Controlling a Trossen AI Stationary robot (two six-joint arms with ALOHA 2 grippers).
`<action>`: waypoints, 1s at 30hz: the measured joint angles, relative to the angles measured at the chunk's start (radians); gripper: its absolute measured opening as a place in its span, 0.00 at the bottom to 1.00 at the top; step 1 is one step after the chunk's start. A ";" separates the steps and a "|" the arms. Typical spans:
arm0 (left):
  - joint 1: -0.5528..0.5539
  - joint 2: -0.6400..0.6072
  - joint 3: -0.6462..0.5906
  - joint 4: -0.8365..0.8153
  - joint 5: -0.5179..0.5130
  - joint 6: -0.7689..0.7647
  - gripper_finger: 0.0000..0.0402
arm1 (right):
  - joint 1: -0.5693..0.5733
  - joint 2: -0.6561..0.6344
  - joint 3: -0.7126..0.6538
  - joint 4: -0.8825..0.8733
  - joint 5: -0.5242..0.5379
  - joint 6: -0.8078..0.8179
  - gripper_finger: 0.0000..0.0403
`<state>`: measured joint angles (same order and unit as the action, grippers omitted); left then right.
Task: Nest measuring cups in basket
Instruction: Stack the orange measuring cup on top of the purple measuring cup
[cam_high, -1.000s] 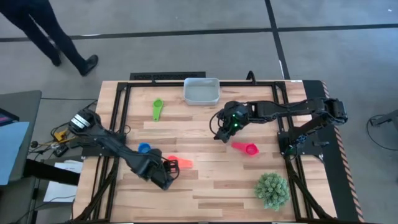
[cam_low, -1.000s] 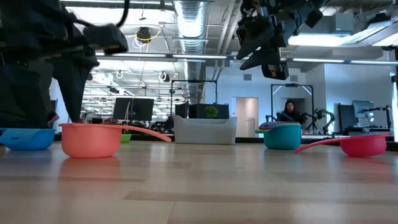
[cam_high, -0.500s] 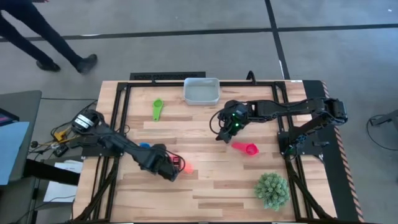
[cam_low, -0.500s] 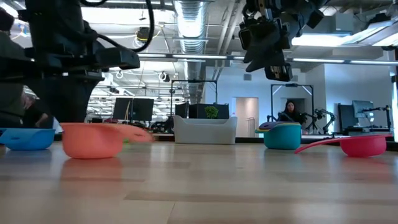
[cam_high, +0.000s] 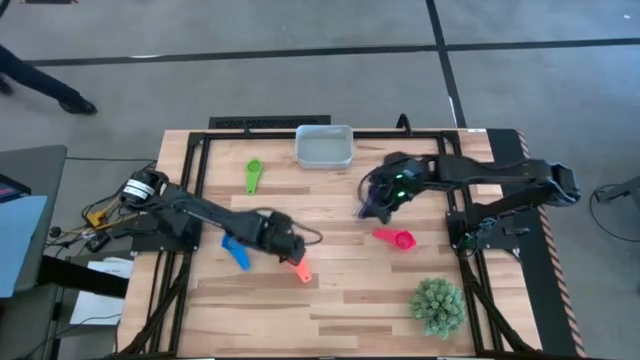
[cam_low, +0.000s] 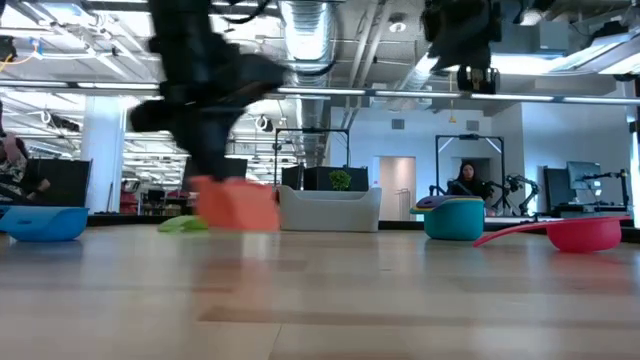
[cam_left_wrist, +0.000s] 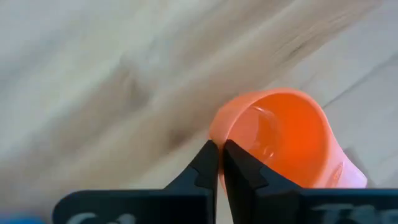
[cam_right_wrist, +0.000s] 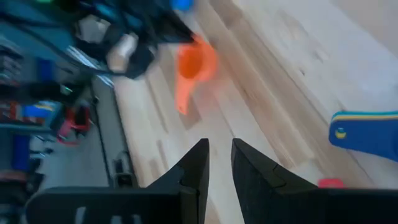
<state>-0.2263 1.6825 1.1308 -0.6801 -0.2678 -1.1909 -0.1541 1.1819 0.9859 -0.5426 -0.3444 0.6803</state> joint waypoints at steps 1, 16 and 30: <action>0.023 0.000 0.023 0.004 -0.002 0.099 0.00 | -0.004 -0.026 0.000 -0.003 0.000 0.000 0.23; 0.446 0.006 0.237 0.381 0.216 1.203 0.00 | -0.045 -0.246 0.000 -0.117 0.192 0.185 0.23; 0.643 0.146 0.433 0.439 0.474 1.379 0.00 | -0.092 -0.308 0.000 -0.240 0.293 0.385 0.23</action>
<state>0.4171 1.8282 1.5639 -0.2412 0.2059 0.1877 -0.2459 0.8742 0.9863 -0.7826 -0.0518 1.0655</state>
